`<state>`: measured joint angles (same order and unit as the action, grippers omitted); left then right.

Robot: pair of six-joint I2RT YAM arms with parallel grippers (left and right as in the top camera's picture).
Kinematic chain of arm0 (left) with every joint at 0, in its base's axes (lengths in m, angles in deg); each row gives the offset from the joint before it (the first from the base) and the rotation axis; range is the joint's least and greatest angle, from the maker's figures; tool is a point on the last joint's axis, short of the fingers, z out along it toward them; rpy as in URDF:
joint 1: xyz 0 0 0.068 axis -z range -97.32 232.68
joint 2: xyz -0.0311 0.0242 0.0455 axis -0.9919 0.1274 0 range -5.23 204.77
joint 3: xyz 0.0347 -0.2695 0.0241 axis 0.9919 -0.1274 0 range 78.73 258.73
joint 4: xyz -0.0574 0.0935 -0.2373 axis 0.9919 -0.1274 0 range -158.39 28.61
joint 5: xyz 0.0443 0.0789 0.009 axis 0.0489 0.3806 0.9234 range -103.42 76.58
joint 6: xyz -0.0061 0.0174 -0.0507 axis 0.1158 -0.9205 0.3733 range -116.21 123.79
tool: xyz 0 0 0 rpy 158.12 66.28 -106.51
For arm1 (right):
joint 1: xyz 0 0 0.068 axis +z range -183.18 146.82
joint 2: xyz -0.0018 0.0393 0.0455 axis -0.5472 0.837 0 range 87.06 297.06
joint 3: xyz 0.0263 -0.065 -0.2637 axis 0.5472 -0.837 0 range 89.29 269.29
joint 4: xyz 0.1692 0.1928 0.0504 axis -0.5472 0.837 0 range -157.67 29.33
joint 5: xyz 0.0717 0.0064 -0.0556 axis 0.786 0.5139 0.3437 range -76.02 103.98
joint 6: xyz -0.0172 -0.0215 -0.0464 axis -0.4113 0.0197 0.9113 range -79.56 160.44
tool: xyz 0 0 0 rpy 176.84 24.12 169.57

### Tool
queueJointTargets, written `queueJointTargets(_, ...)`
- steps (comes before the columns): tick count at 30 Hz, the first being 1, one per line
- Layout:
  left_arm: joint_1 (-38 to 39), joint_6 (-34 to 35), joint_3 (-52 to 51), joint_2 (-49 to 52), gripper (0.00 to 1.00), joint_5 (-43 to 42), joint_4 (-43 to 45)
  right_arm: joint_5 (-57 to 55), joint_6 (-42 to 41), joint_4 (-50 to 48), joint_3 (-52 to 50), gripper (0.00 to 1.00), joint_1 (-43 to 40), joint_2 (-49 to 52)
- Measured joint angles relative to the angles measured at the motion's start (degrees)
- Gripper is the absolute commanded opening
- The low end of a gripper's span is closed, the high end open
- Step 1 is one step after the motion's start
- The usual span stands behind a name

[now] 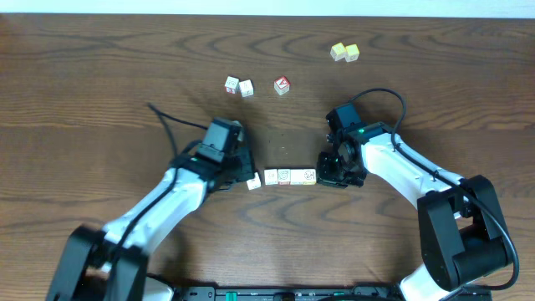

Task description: Lift 5 blocks

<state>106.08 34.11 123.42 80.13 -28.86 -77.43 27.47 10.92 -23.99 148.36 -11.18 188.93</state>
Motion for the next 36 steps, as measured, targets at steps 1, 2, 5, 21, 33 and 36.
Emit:
queueJointTargets(1, -0.6, 0.3, 0.0, -1.6, 0.07, -0.1, -1.3, 0.0, 0.0, 0.0, 0.0, 0.01, 0.0, 0.0)
queueJointTargets(2, -1.2, 0.8, 0.1, -3.3, 0.08, -0.1, -3.0, 0.0, 0.0, 0.0, 0.0, 0.01, 0.0, 0.0)
queueJointTargets(5, -2.7, 2.3, 0.3, -7.5, 0.07, -0.1, -9.5, 0.0, 0.0, -0.2, 0.0, 0.01, 0.0, 0.0)
queueJointTargets(21, 0.5, 8.7, -2.1, 2.5, 0.07, -2.8, -6.4, 0.0, 0.0, -1.4, 0.0, 0.01, 0.0, 0.0)
queueJointTargets(33, 0.6, 8.9, -2.2, 6.4, 0.07, -3.9, -0.1, 0.0, 0.0, -1.4, 0.0, 0.01, 0.0, 0.0)
queueJointTargets(36, 0.6, 8.9, -2.2, 6.4, 0.07, -4.0, 0.4, 0.0, 0.0, -1.4, 0.0, 0.01, 0.0, 0.0)
